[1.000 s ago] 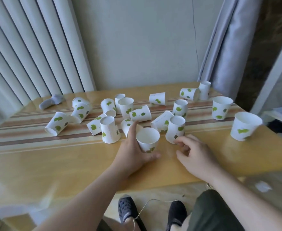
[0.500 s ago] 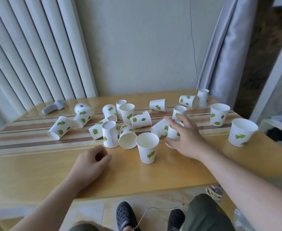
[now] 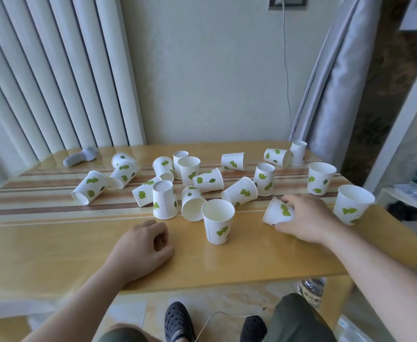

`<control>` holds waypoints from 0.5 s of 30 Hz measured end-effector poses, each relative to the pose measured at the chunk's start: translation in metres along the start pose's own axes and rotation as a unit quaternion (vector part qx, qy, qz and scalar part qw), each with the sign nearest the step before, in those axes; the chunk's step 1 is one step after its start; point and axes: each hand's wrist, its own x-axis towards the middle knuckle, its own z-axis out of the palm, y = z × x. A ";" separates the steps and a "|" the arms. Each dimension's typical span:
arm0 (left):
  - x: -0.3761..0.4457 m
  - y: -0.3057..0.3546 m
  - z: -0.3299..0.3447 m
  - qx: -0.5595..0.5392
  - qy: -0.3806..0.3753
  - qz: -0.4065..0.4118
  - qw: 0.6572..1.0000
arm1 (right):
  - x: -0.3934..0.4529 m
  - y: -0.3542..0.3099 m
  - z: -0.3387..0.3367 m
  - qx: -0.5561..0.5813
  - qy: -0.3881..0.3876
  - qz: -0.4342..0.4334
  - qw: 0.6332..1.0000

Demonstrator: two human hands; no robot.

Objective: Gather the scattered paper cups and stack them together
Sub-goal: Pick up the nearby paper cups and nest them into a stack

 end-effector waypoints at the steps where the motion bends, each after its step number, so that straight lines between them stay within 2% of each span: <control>1: 0.000 0.000 0.000 -0.001 0.001 0.001 1.000 | 0.001 -0.007 0.001 0.047 0.023 -0.011 0.999; 2: -0.001 0.000 0.000 -0.003 0.003 0.001 1.000 | 0.002 -0.016 0.003 0.151 0.044 -0.018 0.987; 3: -0.001 0.000 0.000 -0.004 0.005 0.001 1.000 | 0.002 -0.029 0.004 0.301 0.054 -0.026 0.952; 5: -0.002 0.000 0.000 -0.006 0.010 0.002 1.000 | 0.000 -0.059 0.008 0.552 0.038 -0.056 0.831; 6: -0.002 0.000 0.000 -0.008 0.011 0.002 1.000 | -0.001 -0.072 0.010 0.606 0.029 -0.075 0.792; 7: -0.003 0.000 0.000 -0.009 0.011 0.001 1.000 | -0.002 -0.083 0.013 0.621 0.020 -0.091 0.778; 15: -0.002 -0.002 0.003 -0.004 0.016 -0.003 1.000 | -0.013 -0.102 0.052 0.515 0.000 -0.125 0.848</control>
